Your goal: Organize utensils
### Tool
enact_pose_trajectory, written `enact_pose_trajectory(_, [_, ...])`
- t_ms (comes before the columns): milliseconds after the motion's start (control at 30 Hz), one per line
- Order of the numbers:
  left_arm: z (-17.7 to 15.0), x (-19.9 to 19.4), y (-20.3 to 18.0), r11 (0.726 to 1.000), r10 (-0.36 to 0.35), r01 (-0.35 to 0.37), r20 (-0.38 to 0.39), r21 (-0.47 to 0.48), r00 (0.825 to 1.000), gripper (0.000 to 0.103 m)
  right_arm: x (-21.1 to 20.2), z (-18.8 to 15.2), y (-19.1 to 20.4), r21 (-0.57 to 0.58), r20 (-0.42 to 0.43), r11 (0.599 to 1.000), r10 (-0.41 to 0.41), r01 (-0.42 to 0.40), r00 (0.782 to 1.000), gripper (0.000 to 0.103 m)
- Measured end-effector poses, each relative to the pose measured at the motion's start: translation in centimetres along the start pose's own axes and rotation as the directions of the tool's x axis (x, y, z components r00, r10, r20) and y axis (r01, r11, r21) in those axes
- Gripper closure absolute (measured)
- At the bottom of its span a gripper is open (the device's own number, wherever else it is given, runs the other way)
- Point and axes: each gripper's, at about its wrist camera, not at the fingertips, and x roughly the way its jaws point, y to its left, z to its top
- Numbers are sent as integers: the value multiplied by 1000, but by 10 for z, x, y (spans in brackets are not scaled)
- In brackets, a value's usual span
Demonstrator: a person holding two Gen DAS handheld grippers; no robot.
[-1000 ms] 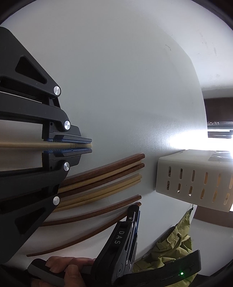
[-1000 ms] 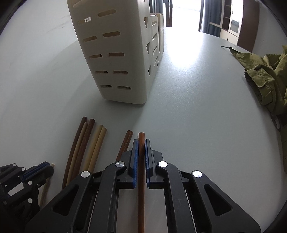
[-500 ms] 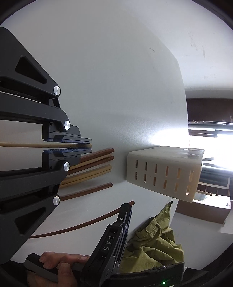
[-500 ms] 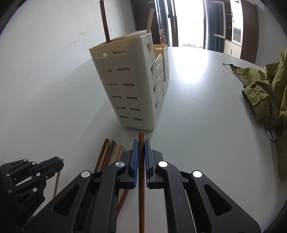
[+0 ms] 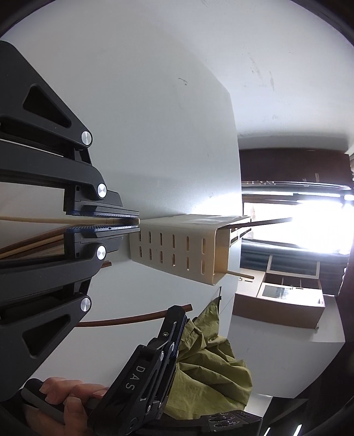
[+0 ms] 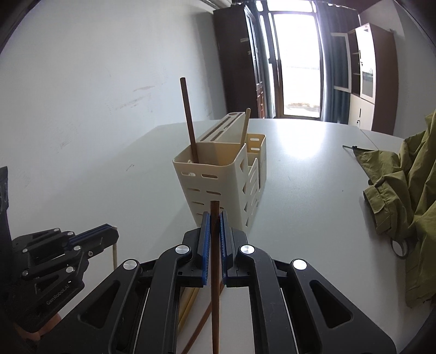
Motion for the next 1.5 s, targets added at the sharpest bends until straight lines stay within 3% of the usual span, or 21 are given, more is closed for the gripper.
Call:
enact_pose_trajectory(500, [36,-23,-40,995,-14,-2,160,99,987,99,-36,26,-18,4,139,1000,29,-30,990,96])
enact_pose_trajectory(833, [60,-22,-43,993,-43,18,225,112,973,99,-32,42,-26,-12,200,999,33,-31,979,96])
enact_pose_trajectory(1167, [84,-8,-38,993,-75,49,248,106,966,99,-33,66,-30,-20,300,996,85,-83,950,95])
enact_pose_trajectory(1333, [100,-19,-30,995,-86,64,314,80,946,99,-40,80,-27,-39,369,994,110,-102,923,96])
enact_pose_trajectory(1500, [111,-28,-24,995,-92,76,370,58,925,99,-48,89,-27,-60,451,990,140,-126,882,96])
